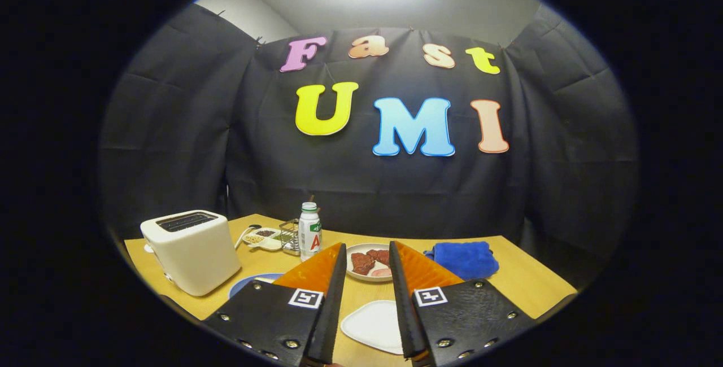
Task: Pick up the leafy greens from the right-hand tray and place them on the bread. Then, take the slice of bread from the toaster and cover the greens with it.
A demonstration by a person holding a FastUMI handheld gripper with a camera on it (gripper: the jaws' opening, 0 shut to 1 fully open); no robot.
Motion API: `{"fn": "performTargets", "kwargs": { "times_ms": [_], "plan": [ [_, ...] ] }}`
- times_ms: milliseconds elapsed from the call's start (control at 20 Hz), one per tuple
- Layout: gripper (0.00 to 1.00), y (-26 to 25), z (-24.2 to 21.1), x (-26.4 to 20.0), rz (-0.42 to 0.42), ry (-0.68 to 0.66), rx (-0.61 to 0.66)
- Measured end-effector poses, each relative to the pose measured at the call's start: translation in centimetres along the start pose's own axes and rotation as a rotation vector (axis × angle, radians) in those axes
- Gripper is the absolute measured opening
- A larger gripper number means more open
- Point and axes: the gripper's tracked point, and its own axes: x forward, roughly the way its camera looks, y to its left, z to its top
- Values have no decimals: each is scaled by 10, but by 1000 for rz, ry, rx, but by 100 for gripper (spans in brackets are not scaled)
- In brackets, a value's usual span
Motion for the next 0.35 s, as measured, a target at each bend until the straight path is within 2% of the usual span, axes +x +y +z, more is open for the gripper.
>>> {"fn": "performTargets", "kwargs": {
  "times_ms": [200,350],
  "plan": [
    [44,-77,1,-26,-16,-97,-132],
    [44,-146,-20,-46,-38,-77,-116]
  ]
}}
